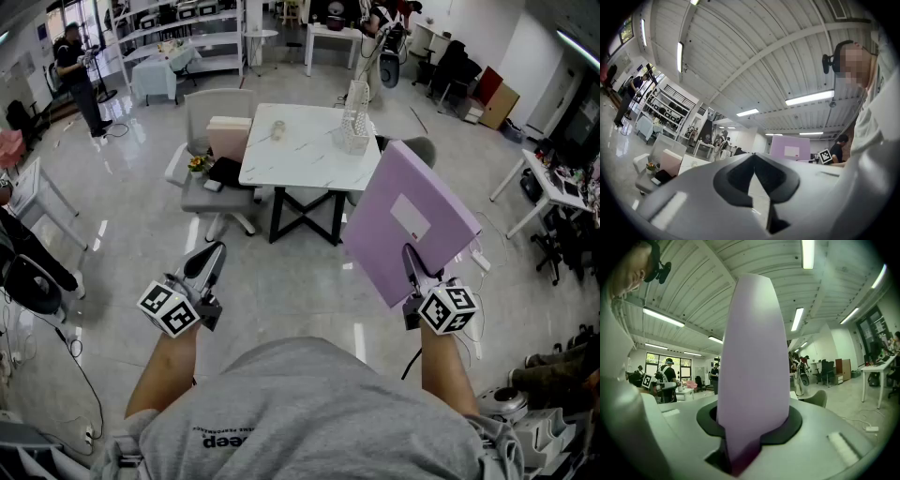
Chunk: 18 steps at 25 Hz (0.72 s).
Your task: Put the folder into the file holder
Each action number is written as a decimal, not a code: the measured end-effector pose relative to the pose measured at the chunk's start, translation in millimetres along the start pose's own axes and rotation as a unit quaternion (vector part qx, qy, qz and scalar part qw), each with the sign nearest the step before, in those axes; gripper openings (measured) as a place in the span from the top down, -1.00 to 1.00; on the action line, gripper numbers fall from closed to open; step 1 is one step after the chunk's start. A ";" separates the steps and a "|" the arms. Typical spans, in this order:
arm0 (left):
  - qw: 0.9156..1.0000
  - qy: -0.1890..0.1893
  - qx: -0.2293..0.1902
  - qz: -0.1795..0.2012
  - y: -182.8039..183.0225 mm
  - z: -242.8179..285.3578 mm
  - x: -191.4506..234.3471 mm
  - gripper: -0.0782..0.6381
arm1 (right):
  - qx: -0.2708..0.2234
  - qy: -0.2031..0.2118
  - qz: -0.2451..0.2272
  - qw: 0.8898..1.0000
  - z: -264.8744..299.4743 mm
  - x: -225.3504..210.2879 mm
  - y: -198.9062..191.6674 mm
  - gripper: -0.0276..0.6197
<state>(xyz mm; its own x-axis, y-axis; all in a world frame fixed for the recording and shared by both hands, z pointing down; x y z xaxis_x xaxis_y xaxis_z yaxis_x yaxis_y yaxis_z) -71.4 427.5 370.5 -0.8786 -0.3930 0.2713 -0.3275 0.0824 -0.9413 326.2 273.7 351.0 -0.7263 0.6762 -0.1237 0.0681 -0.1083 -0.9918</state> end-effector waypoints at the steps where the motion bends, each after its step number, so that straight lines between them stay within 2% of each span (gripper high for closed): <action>1: 1.000 0.002 0.000 0.000 1.2 1.7 -1.8 0.61 | 0.000 0.000 0.000 1.000 -0.1 -1.6 0.8 0.49; 9: 1.000 0.008 0.005 0.002 -1.2 11.1 -10.8 0.61 | -0.001 0.003 0.002 1.000 -2.2 -14.2 2.5 0.50; 18: 1.000 0.017 0.008 0.007 -5.7 34.0 -33.5 0.61 | 0.006 -0.005 0.010 1.000 -5.4 -47.3 7.2 0.50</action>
<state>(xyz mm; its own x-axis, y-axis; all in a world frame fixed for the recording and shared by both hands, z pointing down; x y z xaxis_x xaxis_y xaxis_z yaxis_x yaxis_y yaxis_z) -28.3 409.0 359.9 -0.8947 -0.3604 0.2639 -0.3093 0.0735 -0.9481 364.8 244.9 349.5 -0.7315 0.6664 -0.1440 0.0754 -0.1307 -0.9885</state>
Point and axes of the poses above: the fingertips, and each gripper's own axes: z forward along the fingers, x to its left, y out of its top, the point moved 2 cm from there along -z, backward along the fingers
